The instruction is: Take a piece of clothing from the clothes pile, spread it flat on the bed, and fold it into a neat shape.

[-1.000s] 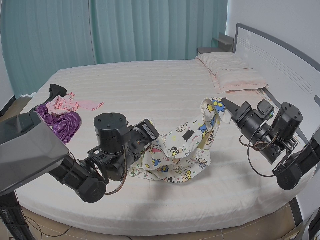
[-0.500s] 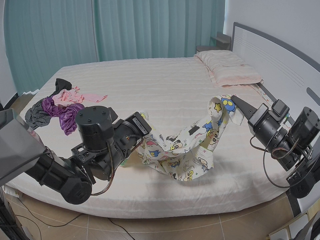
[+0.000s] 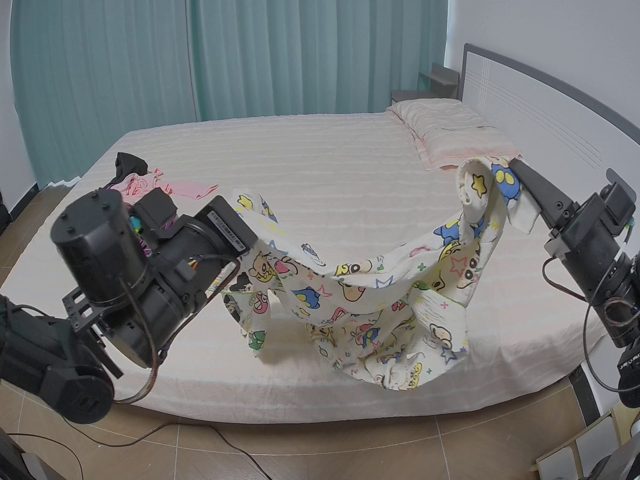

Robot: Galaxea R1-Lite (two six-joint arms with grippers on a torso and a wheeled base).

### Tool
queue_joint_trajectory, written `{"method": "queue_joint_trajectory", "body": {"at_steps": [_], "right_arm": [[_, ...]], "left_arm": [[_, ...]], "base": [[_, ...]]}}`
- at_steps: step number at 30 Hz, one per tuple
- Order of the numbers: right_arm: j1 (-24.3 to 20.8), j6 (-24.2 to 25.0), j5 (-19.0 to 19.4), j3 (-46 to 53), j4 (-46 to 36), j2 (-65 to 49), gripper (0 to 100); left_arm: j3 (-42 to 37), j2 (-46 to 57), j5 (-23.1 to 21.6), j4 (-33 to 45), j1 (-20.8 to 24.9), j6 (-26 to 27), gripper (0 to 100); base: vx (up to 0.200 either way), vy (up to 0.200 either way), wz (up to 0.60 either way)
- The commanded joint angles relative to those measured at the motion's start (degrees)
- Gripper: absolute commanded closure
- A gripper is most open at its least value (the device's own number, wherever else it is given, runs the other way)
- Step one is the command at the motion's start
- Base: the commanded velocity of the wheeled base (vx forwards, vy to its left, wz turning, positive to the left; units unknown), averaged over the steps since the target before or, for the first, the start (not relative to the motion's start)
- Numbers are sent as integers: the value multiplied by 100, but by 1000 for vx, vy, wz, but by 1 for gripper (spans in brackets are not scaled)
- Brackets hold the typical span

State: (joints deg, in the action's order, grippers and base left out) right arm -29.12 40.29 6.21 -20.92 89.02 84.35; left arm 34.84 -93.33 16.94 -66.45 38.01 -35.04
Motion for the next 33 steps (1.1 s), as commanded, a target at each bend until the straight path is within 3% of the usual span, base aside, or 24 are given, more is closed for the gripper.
{"method": "queue_joint_trajectory", "body": {"at_steps": [1,12,19,20,33], "right_arm": [[-23,-56,83,97,-33,-586,100],[21,-56,311,26,-895,-1096,100],[478,-56,355,-545,-991,-85,100],[636,-65,355,-984,-991,486,100],[1031,-65,346,-2109,-947,1945,100]], "left_arm": [[-294,764,19,9,180,252,100],[-443,1194,213,809,347,375,100],[-241,175,186,827,-356,375,100],[32,-317,186,827,-655,348,100],[981,-1407,169,836,-1112,6,100]], "base": [[0,0,0],[0,0,0],[0,0,0],[0,0,0],[31,0,0]]}}
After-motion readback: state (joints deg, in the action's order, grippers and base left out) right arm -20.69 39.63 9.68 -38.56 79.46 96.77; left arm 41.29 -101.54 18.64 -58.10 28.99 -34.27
